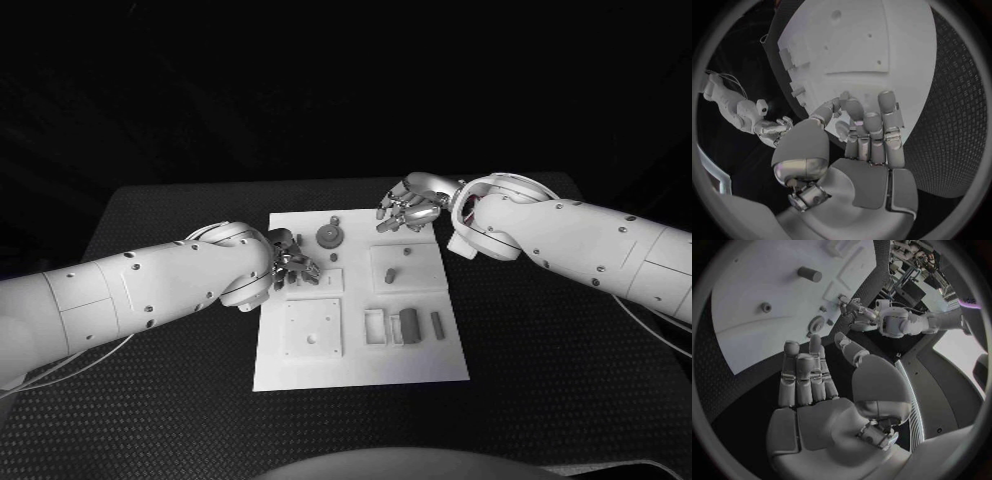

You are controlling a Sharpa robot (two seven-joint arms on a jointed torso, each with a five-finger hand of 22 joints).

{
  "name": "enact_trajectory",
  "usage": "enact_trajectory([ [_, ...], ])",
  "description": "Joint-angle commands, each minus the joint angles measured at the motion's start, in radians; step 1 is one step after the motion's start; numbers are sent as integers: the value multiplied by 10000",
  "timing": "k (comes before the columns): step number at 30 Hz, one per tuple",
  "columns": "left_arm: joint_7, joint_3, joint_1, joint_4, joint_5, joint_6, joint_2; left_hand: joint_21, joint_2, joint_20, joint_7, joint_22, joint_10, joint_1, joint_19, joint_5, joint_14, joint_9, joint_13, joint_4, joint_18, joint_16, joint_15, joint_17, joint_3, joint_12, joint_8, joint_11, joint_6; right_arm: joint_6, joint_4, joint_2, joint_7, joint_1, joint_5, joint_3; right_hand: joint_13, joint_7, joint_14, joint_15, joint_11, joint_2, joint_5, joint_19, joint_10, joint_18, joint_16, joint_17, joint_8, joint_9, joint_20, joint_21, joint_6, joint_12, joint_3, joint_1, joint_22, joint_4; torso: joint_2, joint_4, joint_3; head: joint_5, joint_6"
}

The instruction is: Assemble the parts on the task board

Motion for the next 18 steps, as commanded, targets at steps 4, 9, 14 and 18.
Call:
enact_trajectory([
  [4, 124, 1, -2, 10, -89, -54, 29, 8, 929, -24, 83, 202, 71, 1053, 94, 69, 161, 9, -18, -817, -32, -18, -133, -15, 861, 42, 42, -24, -1, 131, 2, 9, 55, -8, 1, 1, 12, 193, -67, 4, 39, 31, 37, -47, -43, 114, -34, -10, -42, 16, -32, -69, 89, 33, 12, -99, 162, 52, 0, -10, 7, 9, 5],
  [9, 156, 1, -2, 6, -66, -29, 45, 7, 932, -25, 83, 201, 72, 1055, 97, 65, 164, 10, -19, -815, -32, -19, -134, -16, 861, 41, 38, -24, -2, 139, 8, 11, 57, -8, 1, 1, 12, 193, -67, 3, 39, 31, 36, -47, -43, 114, -33, -10, -43, 17, -32, -69, 89, 33, 13, -98, 162, 50, 1, -3, 6, -10, -2],
  [14, 161, 1, -2, -2, -53, 12, 68, 6, 934, -26, 82, 200, 74, 1056, 98, 60, 166, 10, -20, -814, -33, -20, -135, -17, 861, 41, 35, -25, -3, 143, 7, 14, 56, -8, 1, 1, 12, 193, -67, 3, 38, 31, 36, -47, -43, 114, -33, -10, -44, 17, -33, -69, 89, 33, 13, -97, 163, 50, 2, 1, 1, -10, -1],
  [18, 183, 0, -2, -5, -53, 15, 68, 5, 933, -26, 83, 199, 73, 1057, 99, 55, 167, 10, -22, -813, -34, -22, -135, -18, 860, 40, 31, -24, -4, 145, 10, 11, 54, -8, 1, 1, 12, 194, -67, 3, 39, 30, 36, -48, -44, 114, -33, -10, -44, 18, -32, -69, 88, 33, 13, -97, 163, 49, -2, 3, -1, -17, 5],
])
